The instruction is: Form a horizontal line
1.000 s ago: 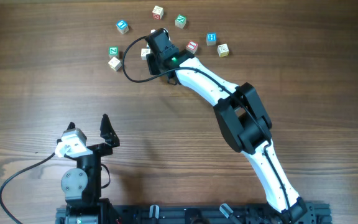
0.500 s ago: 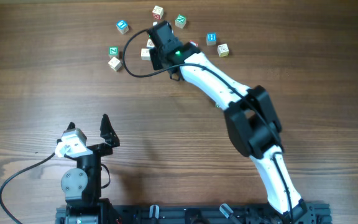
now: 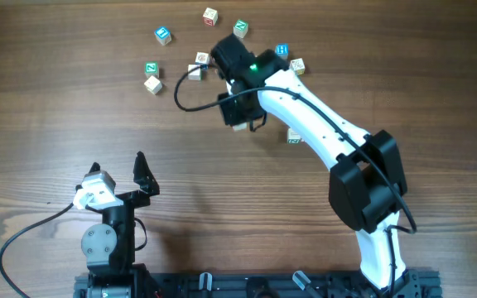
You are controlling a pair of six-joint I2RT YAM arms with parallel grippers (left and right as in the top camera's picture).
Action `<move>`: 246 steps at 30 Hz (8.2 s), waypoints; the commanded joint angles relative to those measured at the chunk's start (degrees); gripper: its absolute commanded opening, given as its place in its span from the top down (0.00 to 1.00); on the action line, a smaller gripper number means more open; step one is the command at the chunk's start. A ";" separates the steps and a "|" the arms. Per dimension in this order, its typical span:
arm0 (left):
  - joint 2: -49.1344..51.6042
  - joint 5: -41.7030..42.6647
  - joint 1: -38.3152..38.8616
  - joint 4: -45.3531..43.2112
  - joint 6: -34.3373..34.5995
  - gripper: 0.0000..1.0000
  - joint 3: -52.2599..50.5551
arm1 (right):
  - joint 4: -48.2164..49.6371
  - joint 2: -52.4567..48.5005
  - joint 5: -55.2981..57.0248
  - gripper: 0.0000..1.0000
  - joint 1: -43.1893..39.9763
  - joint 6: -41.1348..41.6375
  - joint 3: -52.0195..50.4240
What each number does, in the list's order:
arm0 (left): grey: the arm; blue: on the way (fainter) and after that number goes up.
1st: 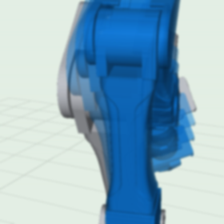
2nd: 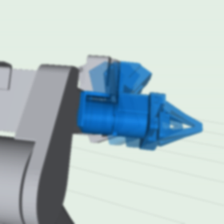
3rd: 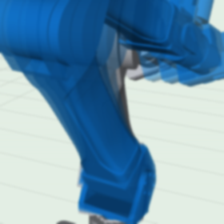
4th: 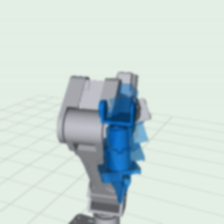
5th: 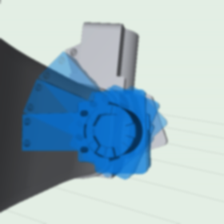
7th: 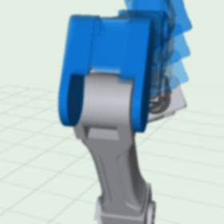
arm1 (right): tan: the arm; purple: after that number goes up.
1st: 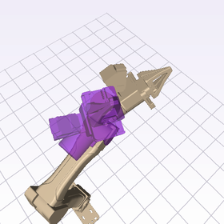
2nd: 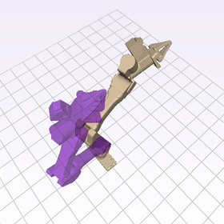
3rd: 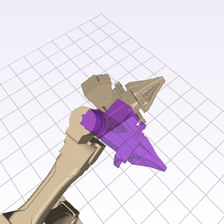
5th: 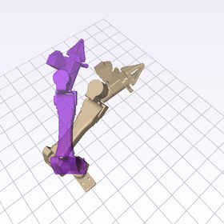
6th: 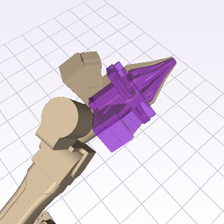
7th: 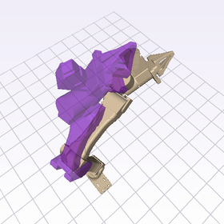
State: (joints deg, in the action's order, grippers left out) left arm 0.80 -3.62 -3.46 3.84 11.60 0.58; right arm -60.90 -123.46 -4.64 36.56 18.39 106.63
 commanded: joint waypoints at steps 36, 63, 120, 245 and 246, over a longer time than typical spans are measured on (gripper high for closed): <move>-0.42 -0.79 0.20 -0.11 -0.90 0.00 -0.26 | 11.52 0.04 -3.39 0.64 1.16 8.98 -13.55; -0.42 -0.76 0.20 -0.11 -0.90 0.00 -0.26 | 17.97 6.47 -2.47 0.00 0.22 5.57 -10.84; -0.42 -0.76 0.20 -0.11 -0.90 0.00 -0.24 | 12.04 0.98 4.59 0.57 5.11 14.80 -17.14; -0.42 -0.79 0.20 -0.11 -0.90 0.00 -0.24 | 14.14 1.03 3.19 0.00 2.12 10.32 -9.57; -0.42 -0.79 0.20 -0.11 -0.90 0.00 -0.24 | 14.14 1.03 3.21 0.00 2.14 10.32 -9.57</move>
State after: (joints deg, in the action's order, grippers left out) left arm 0.80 -3.62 -3.46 3.84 11.60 0.58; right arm -47.05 -121.73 -0.25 38.79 29.26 96.23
